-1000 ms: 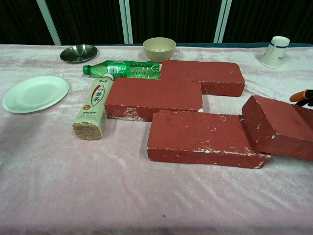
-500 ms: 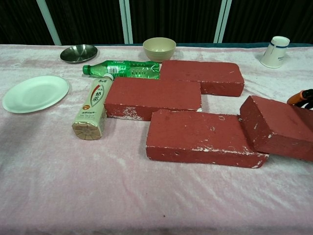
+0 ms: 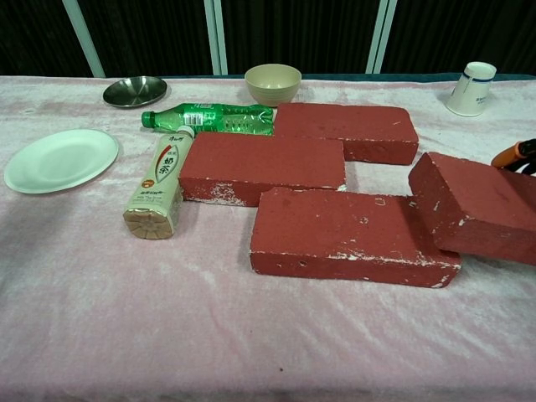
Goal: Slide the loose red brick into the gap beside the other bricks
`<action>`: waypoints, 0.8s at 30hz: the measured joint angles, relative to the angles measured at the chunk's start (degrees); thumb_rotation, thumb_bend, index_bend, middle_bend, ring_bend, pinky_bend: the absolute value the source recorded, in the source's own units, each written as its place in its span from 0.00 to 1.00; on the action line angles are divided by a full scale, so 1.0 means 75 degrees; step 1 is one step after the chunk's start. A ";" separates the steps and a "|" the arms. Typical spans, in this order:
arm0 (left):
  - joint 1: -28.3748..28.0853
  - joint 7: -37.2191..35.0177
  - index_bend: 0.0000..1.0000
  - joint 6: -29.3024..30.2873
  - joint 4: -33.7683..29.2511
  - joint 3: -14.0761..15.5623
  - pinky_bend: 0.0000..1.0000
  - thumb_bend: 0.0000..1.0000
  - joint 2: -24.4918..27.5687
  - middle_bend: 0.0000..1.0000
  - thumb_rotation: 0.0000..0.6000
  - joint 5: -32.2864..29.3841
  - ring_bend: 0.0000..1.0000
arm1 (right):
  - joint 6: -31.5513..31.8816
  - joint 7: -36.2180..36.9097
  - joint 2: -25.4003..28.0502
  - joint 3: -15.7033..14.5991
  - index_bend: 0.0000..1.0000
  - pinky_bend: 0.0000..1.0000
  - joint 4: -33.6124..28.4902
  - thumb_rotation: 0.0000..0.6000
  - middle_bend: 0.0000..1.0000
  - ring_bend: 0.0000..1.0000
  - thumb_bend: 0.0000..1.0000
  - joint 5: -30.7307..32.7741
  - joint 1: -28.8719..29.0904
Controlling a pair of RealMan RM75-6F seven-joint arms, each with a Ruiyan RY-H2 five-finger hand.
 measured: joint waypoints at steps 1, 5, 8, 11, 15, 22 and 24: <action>0.0000 -0.0004 0.20 0.0001 0.0000 0.0001 0.00 0.73 0.0000 0.04 1.00 0.0004 0.00 | 0.0019 -0.0044 0.0075 0.0017 0.24 0.08 -0.0070 1.00 0.27 0.13 0.00 0.0007 0.0007; 0.0002 -0.0013 0.20 0.0002 -0.0005 0.0003 0.00 0.74 0.0002 0.04 1.00 0.0008 0.00 | 0.0011 -0.0248 0.0339 0.0086 0.24 0.08 -0.0266 1.00 0.27 0.13 0.00 0.0196 0.0103; 0.0004 -0.0020 0.20 0.0010 -0.0010 0.0003 0.00 0.74 0.0003 0.04 1.00 0.0019 0.00 | -0.0031 -0.0447 0.0492 0.0165 0.24 0.08 -0.0374 1.00 0.27 0.13 0.00 0.0514 0.0244; 0.0007 -0.0026 0.20 0.0022 -0.0015 -0.0005 0.00 0.74 0.0001 0.04 1.00 0.0016 0.00 | -0.0055 -0.0802 0.0595 0.0245 0.24 0.08 -0.0423 1.00 0.26 0.13 0.00 0.0942 0.0459; 0.0009 -0.0036 0.20 0.0043 -0.0018 -0.0020 0.00 0.74 -0.0004 0.04 1.00 0.0015 0.00 | -0.0083 -0.1406 0.0642 0.0331 0.24 0.08 -0.0416 1.00 0.26 0.13 0.00 0.1639 0.0841; 0.0016 -0.0081 0.20 0.0068 -0.0025 -0.0030 0.00 0.74 0.0003 0.04 1.00 0.0022 0.00 | 0.0123 -0.2586 0.0456 0.0479 0.24 0.08 -0.0135 1.00 0.26 0.13 0.00 0.3236 0.1657; 0.0017 -0.0105 0.20 0.0073 -0.0032 -0.0032 0.00 0.74 0.0008 0.04 1.00 0.0029 0.00 | 0.0262 -0.2898 0.0331 0.0503 0.24 0.08 -0.0042 1.00 0.26 0.13 0.00 0.3729 0.1866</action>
